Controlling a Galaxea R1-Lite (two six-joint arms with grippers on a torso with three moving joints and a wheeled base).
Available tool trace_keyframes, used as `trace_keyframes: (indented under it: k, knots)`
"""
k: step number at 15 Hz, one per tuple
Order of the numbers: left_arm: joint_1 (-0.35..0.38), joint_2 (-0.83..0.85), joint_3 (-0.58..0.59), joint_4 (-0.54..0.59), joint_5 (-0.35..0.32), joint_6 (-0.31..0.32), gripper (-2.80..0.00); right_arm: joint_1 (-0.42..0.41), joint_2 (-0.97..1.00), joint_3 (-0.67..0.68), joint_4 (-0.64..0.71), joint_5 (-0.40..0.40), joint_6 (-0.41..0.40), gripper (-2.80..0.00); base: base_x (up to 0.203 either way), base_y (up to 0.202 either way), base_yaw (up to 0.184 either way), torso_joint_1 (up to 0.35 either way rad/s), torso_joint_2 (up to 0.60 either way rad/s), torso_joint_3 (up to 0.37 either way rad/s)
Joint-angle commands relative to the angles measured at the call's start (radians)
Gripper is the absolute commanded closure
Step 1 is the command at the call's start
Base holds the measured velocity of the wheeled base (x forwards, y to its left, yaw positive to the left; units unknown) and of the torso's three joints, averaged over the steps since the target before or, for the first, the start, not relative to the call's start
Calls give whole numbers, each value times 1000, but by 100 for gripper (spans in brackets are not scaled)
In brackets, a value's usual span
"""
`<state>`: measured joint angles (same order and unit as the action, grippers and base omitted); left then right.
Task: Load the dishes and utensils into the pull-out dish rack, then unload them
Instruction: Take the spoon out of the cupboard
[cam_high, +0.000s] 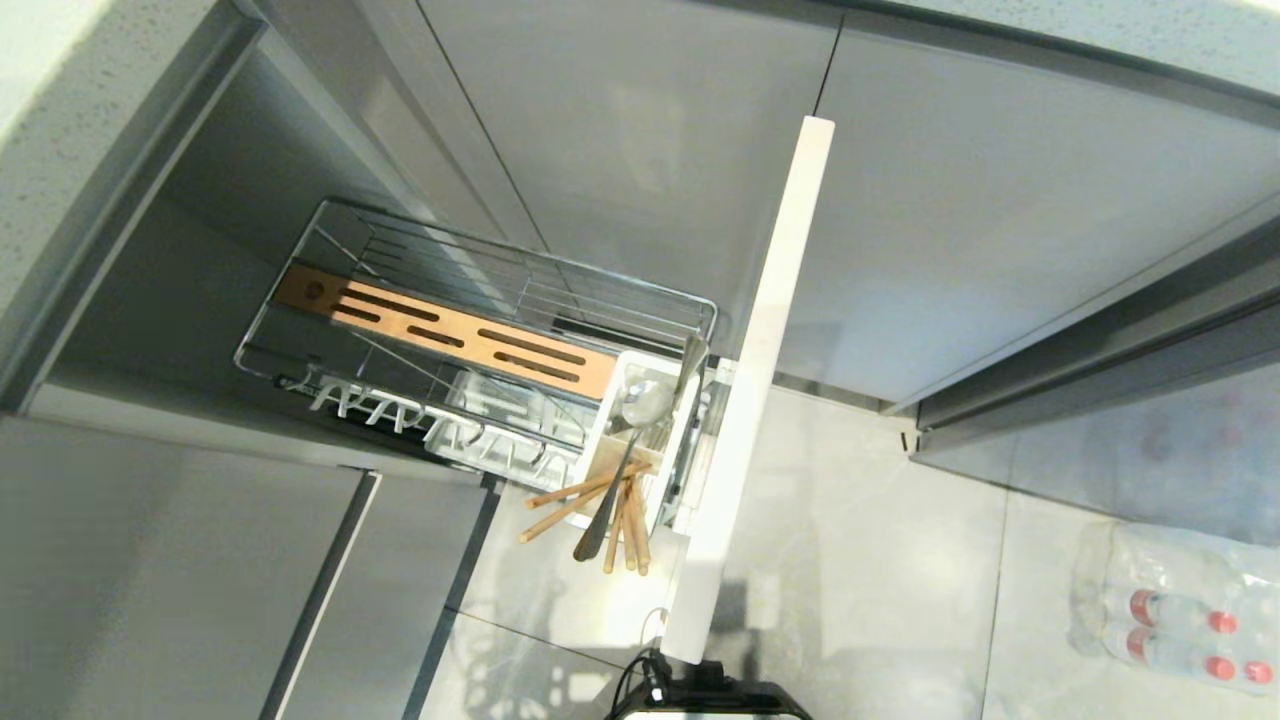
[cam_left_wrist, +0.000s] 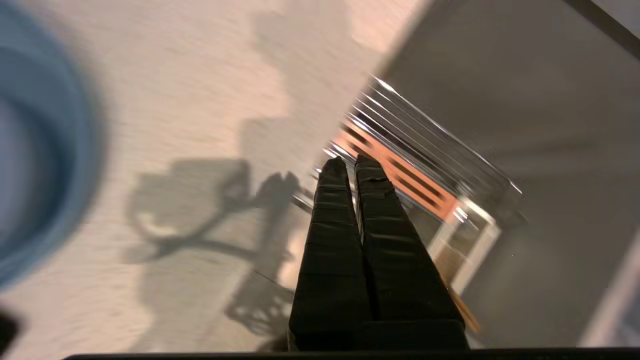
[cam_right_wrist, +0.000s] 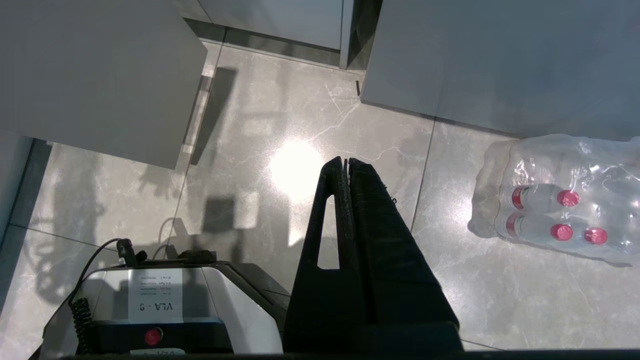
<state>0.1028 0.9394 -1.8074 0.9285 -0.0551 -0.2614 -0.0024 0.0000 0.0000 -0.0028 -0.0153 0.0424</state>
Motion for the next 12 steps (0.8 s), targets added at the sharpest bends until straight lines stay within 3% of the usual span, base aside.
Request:
trace_keyframes:
  k: [1,3,6,8,12]
  knots:
    - [-105,2,29,6,-20,-1,0,1,2,0,0,0,1,0,0,0,0,0,0,0]
    - [-138,76,21,7,-49,2,0,-1,2,0,0,0,1,0,0,0,0,0,0,0]
    - [-145,183,-42,46,-183,10,0,-1,1,0,0,0,1,0,0,0,0,0,0,0]
    - [-146,255,-82,80,-235,11,0,-1,2,0,0,0,1,0,0,0,0,0,0,0]
    - [-193,396,-140,97,-268,17,0,-1,2,0,0,0,1,0,0,0,0,0,0,0]
